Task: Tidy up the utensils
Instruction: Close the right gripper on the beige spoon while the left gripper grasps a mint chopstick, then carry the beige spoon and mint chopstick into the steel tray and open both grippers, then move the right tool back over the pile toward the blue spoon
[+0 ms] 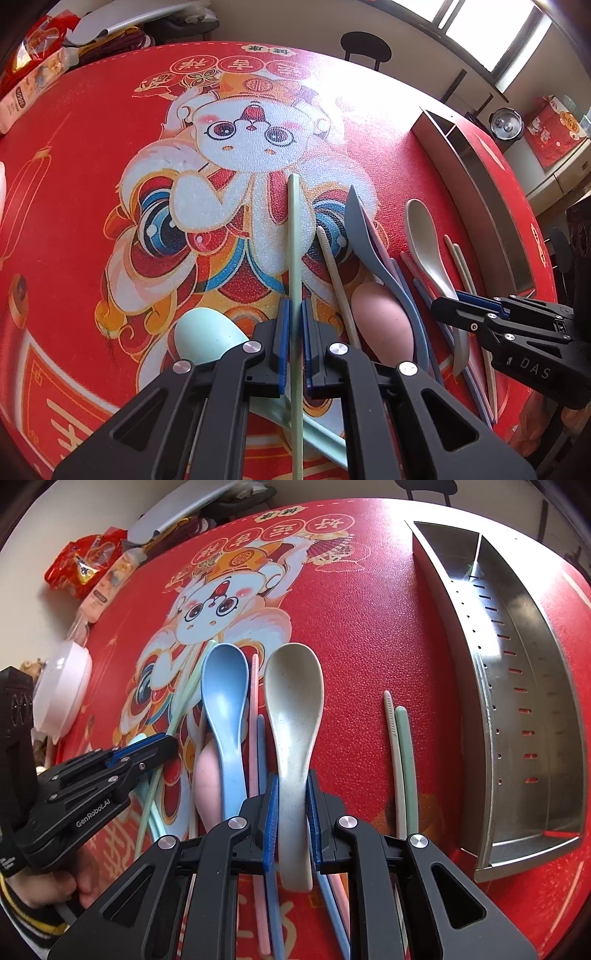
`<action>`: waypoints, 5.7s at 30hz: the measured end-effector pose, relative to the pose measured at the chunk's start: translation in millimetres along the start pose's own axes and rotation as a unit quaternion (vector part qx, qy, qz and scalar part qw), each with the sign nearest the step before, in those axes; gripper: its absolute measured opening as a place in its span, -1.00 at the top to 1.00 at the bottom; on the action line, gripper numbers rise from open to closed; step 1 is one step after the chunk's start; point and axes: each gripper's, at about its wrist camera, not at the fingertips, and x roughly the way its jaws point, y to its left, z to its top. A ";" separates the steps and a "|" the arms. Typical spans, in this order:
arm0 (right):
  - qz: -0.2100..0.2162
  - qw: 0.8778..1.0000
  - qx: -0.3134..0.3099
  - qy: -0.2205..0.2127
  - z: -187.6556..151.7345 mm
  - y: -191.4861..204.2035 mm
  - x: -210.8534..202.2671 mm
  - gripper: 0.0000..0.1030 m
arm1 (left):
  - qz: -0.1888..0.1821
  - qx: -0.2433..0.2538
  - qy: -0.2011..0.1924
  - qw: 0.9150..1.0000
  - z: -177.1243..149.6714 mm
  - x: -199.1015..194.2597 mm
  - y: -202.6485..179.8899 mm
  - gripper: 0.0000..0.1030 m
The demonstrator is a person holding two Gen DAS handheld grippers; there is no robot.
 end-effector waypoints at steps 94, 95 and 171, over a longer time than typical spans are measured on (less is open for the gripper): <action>-0.040 0.995 0.077 -0.046 39.8 -144.6 -74.1 0.68 | -0.109 -0.077 0.000 0.991 129.3 63.5 -171.8 0.63; -0.040 0.995 0.078 -0.048 40.3 -143.7 -75.6 0.68 | -0.109 -0.074 -0.003 0.991 129.6 58.7 -170.7 0.40; 0.035 0.996 -0.079 -0.011 -12.8 16.5 -28.1 0.20 | -0.024 -0.120 0.013 0.992 -51.2 -35.2 39.9 0.25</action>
